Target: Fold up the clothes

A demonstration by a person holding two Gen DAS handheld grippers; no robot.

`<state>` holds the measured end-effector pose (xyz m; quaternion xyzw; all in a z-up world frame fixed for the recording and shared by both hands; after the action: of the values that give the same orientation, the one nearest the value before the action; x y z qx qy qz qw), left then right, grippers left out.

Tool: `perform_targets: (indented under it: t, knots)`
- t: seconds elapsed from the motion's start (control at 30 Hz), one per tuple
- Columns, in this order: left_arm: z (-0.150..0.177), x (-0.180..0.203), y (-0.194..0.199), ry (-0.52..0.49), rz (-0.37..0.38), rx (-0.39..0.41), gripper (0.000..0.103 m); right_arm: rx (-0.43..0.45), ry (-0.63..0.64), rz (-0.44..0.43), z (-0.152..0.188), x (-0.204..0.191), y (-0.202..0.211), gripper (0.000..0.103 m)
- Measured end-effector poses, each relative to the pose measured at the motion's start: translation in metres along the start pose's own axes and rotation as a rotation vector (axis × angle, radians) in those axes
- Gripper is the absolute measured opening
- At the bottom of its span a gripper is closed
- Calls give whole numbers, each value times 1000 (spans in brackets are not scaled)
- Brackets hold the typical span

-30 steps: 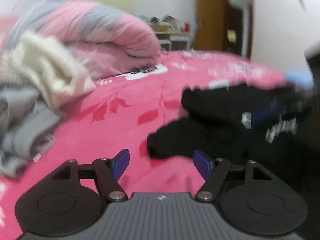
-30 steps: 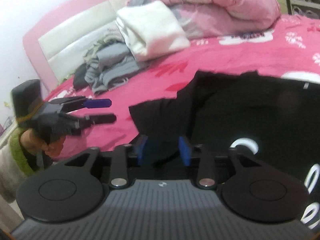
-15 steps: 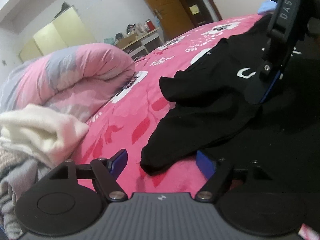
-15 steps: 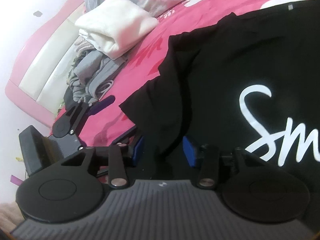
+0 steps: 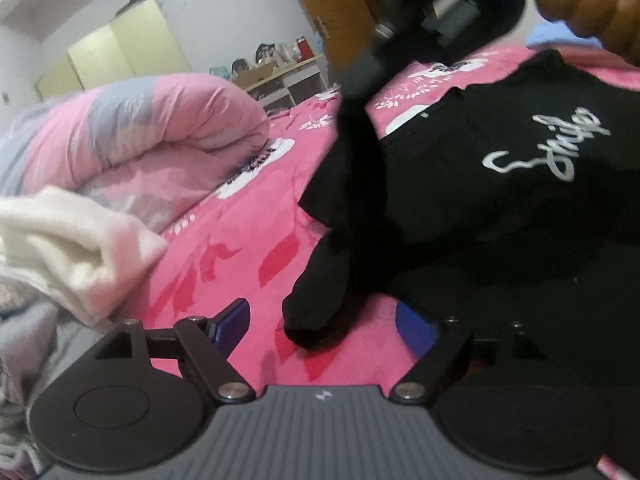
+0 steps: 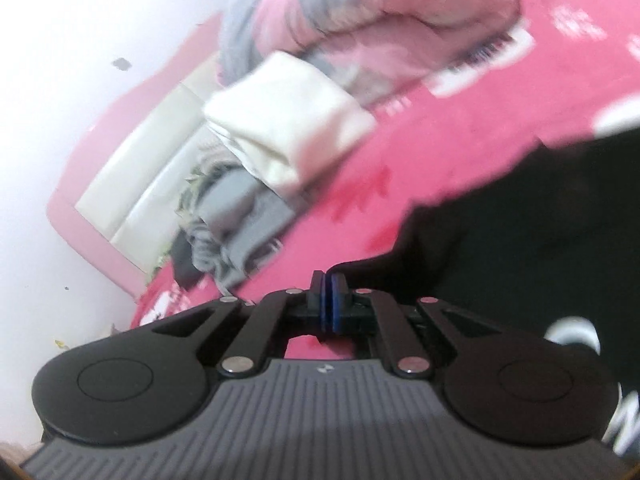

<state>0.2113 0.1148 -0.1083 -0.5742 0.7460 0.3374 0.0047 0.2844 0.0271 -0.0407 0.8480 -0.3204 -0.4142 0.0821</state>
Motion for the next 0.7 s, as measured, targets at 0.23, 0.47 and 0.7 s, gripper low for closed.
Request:
perform_targets:
  t: [0.23, 0.47, 0.7]
  knots:
    - [-2, -29, -8, 225, 54, -7, 70, 1, 61, -37, -47, -24, -30, 2]
    - [4, -61, -6, 467, 132, 43, 45, -19, 106, -37, -62, -36, -47, 2]
    - [17, -86, -3, 853, 305, 68, 7, 3, 135, 4, -69, -36, -53, 2]
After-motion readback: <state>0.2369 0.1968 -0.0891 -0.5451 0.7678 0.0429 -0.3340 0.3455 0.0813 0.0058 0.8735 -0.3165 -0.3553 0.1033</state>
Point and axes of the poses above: each gripper's, at about its wrist camera, not at the fingertips, and y roughly against the way its jaws point, x to its right, z to its underside, the point moved 7 cm from there along -y, roughly the way its jaws point, and after that the axes turned 2 degrees about x, right-handed, at the moved point
